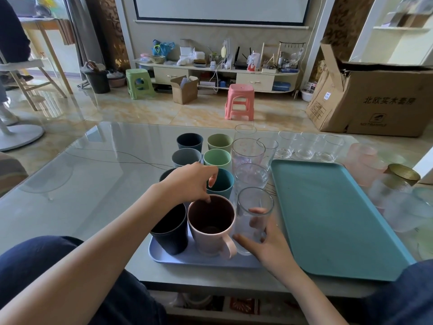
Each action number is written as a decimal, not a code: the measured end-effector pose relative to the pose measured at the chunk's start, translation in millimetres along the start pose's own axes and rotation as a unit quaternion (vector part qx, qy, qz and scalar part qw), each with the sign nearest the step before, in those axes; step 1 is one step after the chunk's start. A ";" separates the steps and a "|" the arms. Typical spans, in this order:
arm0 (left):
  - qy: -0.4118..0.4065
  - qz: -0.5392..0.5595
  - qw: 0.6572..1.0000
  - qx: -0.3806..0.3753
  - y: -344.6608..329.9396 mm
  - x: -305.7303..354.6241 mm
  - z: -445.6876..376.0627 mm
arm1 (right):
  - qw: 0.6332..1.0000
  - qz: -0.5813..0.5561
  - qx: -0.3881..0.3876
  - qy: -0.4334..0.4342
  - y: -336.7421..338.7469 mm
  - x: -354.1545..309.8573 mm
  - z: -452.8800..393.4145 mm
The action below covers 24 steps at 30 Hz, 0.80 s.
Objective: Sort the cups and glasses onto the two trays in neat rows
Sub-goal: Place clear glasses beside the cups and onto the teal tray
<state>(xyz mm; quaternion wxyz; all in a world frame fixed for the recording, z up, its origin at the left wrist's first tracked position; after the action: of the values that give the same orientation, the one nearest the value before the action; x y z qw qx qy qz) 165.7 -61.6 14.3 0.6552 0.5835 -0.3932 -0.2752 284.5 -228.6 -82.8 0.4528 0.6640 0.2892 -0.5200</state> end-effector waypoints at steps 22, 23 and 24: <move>0.008 0.157 0.978 0.135 76.5 42.8 -60.1 | 0.996 0.077 -0.041 -0.024 169.1 -23.0 -70.5; -0.007 0.142 0.979 0.147 81.3 51.8 -77.0 | 0.995 0.094 -0.031 -0.019 172.7 -24.1 -87.2; -0.023 0.122 0.980 0.155 85.0 61.2 -94.8 | 0.993 0.114 -0.024 -0.011 173.7 -23.8 -106.0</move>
<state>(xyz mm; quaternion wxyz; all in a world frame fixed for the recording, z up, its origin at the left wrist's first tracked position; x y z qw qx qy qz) 269.7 -45.5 108.6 0.5765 0.6190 -0.5140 -0.1423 471.6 -204.4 -2.7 0.5286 0.6754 0.2190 -0.4652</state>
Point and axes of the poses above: each hand's wrist, its own z-axis away from the middle knuckle, its own y-axis out of the back of the hand, x = y × z, the point moved 3 cm from there along -z, towards the middle knuckle, and after that the axes turned 1 degree about -z, right-handed, at the moved point
